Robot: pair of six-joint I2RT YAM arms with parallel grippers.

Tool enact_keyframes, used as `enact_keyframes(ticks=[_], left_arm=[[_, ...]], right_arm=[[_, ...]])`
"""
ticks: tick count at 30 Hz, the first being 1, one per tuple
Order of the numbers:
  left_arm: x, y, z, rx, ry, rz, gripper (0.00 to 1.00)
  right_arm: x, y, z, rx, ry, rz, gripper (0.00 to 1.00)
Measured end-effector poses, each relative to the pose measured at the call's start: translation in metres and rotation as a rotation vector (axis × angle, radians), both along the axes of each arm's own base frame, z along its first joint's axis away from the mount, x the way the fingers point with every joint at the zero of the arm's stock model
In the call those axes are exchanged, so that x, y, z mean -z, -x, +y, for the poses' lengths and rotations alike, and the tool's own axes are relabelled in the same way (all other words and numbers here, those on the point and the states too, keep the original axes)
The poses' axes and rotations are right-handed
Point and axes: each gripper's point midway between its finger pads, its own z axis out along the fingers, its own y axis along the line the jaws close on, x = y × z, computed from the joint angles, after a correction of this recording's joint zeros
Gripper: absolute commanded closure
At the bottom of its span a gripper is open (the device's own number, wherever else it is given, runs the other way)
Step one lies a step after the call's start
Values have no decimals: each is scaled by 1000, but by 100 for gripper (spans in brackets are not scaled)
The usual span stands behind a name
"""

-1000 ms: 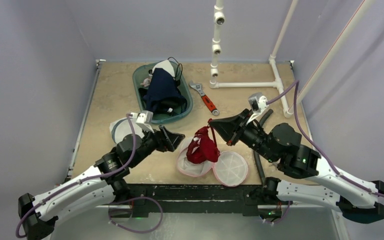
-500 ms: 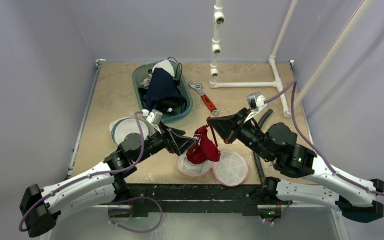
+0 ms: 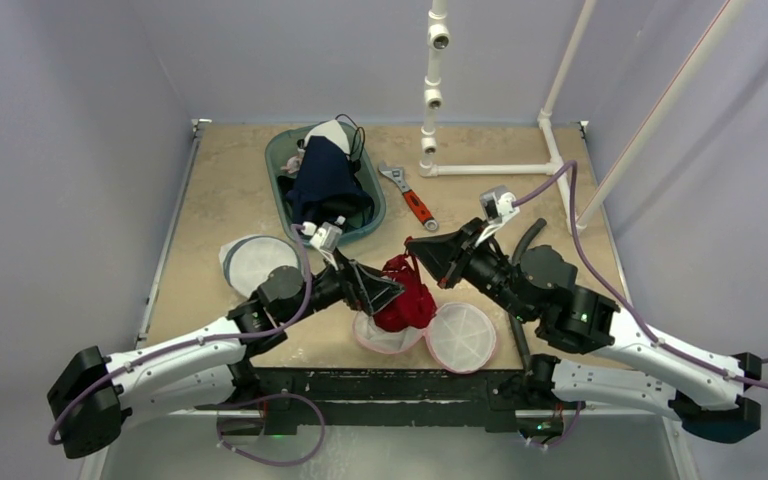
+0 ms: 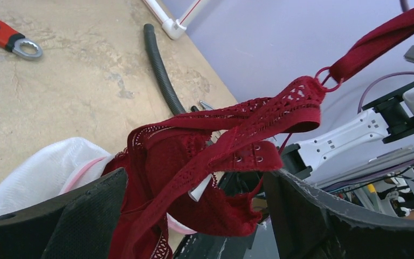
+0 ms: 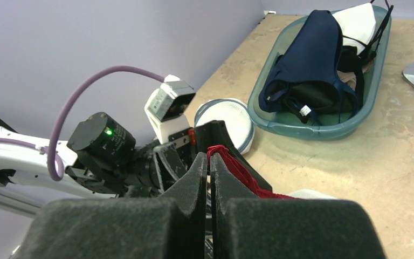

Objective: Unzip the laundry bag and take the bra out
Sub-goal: Pick up the bra from the laundry bag.

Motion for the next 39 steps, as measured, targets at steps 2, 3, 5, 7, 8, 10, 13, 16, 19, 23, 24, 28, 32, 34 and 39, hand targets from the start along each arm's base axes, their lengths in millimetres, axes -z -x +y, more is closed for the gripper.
enact_keyframes(ticks=[2,3,5,7,8,10,13,16,19,23,24,28,32,34,39], left_arm=[[3,0,-3,6,-11,-3,15],[7,-1,-5,9,-27,-5,20],[12,-2,-8,11,-52,-7,33],[18,-4,-11,15,-77,-15,45],[19,-4,-12,17,-85,-18,52],[21,-6,-13,17,-98,-29,63],[18,-7,-13,15,-104,-50,88],[9,-10,-15,11,-102,-76,100],[-4,-13,-16,10,-103,-110,100],[-26,-13,-12,2,-114,-160,100],[-34,-13,-9,-2,-113,-176,100],[-76,-7,5,-12,-112,-271,100],[-120,3,19,-6,-98,-382,100],[-134,8,24,2,-102,-425,100],[-158,18,40,3,-126,-515,100]], right_arm=[[0,0,3,-6,-4,2,100],[0,0,4,-11,-7,2,100],[-2,2,7,-26,-15,1,100],[-3,3,9,-36,-20,0,100],[-3,5,10,-47,-22,-1,100],[-4,7,12,-62,-22,-2,100],[-3,12,15,-95,-20,-3,100],[-4,17,19,-132,-21,-6,95],[-4,21,22,-160,-20,-7,39],[-4,25,21,-183,0,-22,13],[-4,26,19,-184,7,-27,9],[-17,33,-1,-181,6,-75,6],[-40,42,-27,-174,-33,-149,6],[-50,46,-42,-157,-64,-178,6],[-58,47,-65,-102,-130,-181,7]])
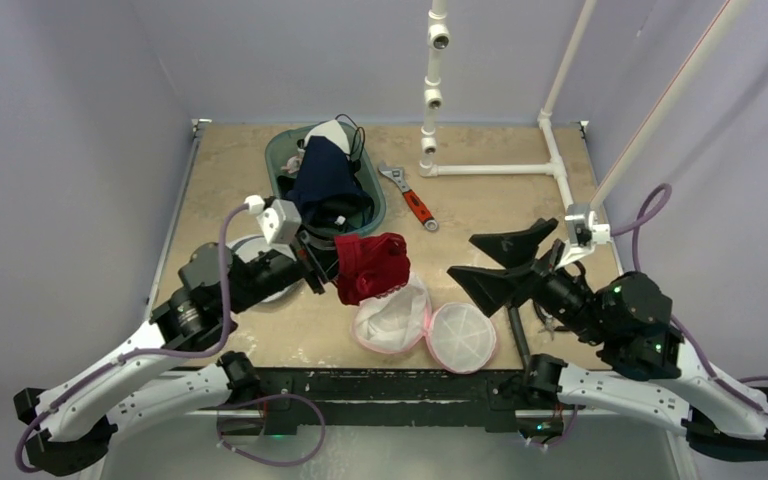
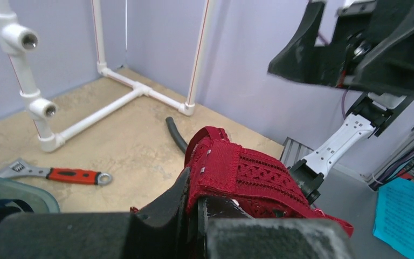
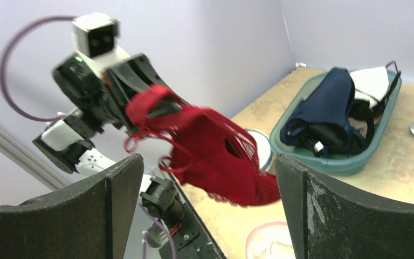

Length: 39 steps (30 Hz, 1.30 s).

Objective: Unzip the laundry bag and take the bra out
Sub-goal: Pick up the bra from the laundry bag.

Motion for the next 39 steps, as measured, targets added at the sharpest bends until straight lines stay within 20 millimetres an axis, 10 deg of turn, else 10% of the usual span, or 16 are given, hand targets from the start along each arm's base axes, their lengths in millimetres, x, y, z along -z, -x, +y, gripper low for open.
enact_keyframes(ticks=[13,25,39], left_arm=[[-55,21,23,22,80,-169,100],[-96,72,11,313,6,-282,100],[-81,87,-3,467,-100,-267,100]], right_arm=[[51,-12,41,-22,-5,243,8],[13,34,37,-241,-21,-206,11],[3,75,78,-558,93,-406,14]])
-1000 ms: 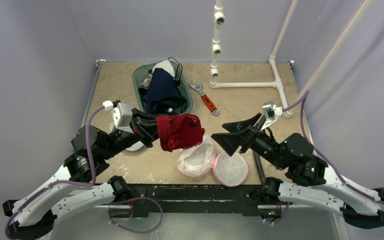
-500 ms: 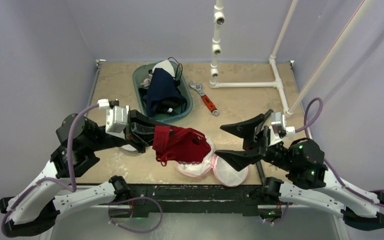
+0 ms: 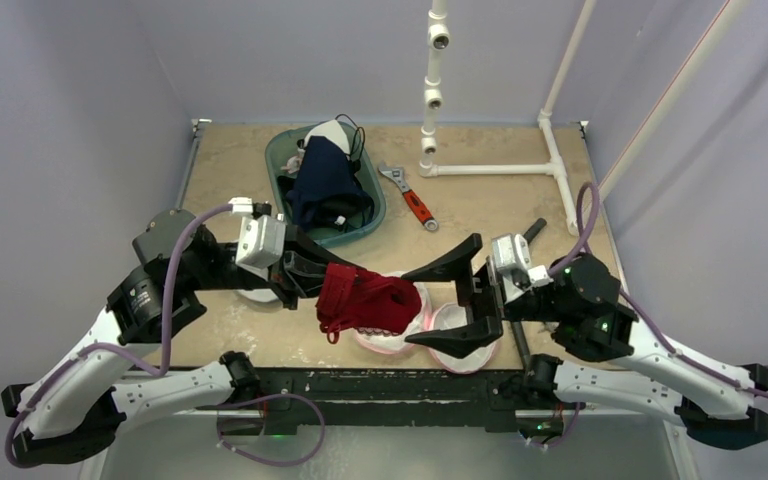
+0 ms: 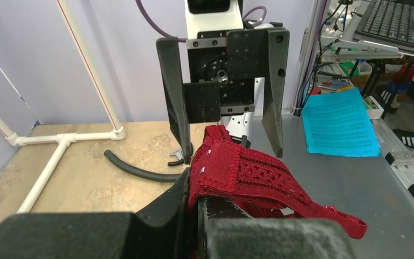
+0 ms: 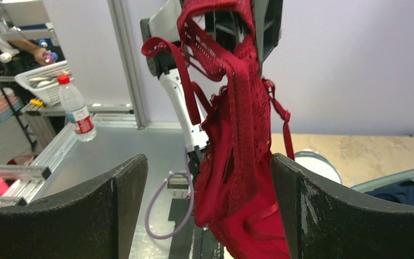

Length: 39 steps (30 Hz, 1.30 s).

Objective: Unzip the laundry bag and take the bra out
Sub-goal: Pick up the bra from the laundry bag.

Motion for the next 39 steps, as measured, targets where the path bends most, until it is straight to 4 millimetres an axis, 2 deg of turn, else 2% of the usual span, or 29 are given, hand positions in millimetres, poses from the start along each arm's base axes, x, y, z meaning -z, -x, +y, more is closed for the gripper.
enact_keyframes(ticks=[4,12,16,18,21,22,23,24,25,27,29,33,36,39], left_arm=[[-2,1,1,5,-1,-15,100],[-8,3,3,8,10,-31,100],[-10,4,5,7,16,-35,100],[-10,4,5,6,17,-36,100],[-10,3,5,-2,18,-35,99],[-10,2,5,-9,18,-34,90],[-10,0,5,-16,18,-33,76],[-10,-2,6,-29,18,-34,60],[-10,-5,6,-47,17,-38,49],[-6,-12,9,-92,15,-37,33],[5,-21,14,-160,1,-18,24],[29,-45,38,-361,-3,35,12],[42,-67,72,-587,21,92,6],[40,-84,122,-830,116,152,5]], right_arm=[[12,2,6,-26,46,12,18],[32,-2,17,-29,126,41,36],[35,-4,24,-39,154,46,46],[38,-5,28,-46,167,49,59],[42,-5,30,-51,180,58,90],[41,-4,30,-53,180,62,98],[41,-4,30,-56,178,63,100],[40,-3,30,-60,174,71,100],[39,-3,30,-61,170,75,100],[37,-3,30,-60,164,81,100],[35,-5,30,-47,156,87,100],[29,-23,29,60,129,115,100],[20,-50,26,213,101,158,100],[3,-82,26,373,64,204,100]])
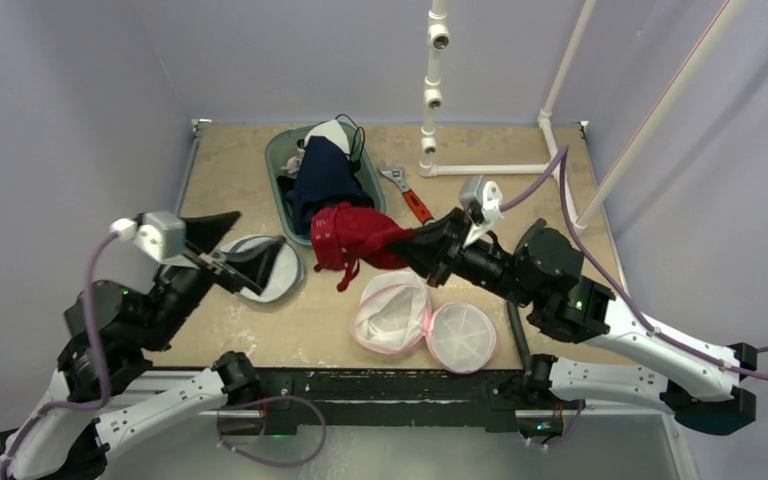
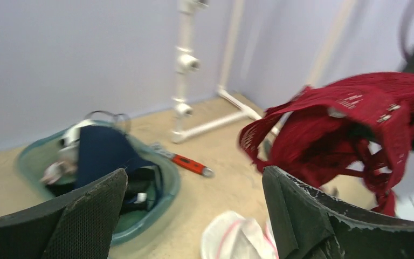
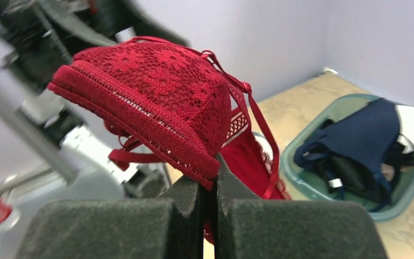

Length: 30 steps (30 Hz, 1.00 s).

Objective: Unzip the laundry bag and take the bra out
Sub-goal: Pick up the bra from the laundry bag, then place the bra in the bin.

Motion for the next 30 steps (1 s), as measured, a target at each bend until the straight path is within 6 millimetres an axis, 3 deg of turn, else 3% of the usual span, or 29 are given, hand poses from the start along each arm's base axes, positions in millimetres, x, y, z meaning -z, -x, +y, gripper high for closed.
enact_keyframes(ticks=[5,10,13,16,20,25,30], left_arm=[[-5,-12,71,-311,175,43,5],[9,-20,107,-508,238,116,5],[22,-22,117,-579,249,165,6],[34,-24,123,-632,275,209,6],[60,-28,124,-689,299,273,8],[92,-31,121,-720,301,331,8],[101,-32,119,-728,315,356,9]], right_arm=[[-12,-39,12,167,-9,49,100],[2,-84,38,229,45,109,100],[20,-139,39,296,73,173,100],[40,-172,50,298,99,238,100],[54,-201,80,235,102,314,100],[51,-233,109,187,82,338,100],[50,-265,127,171,71,334,100]])
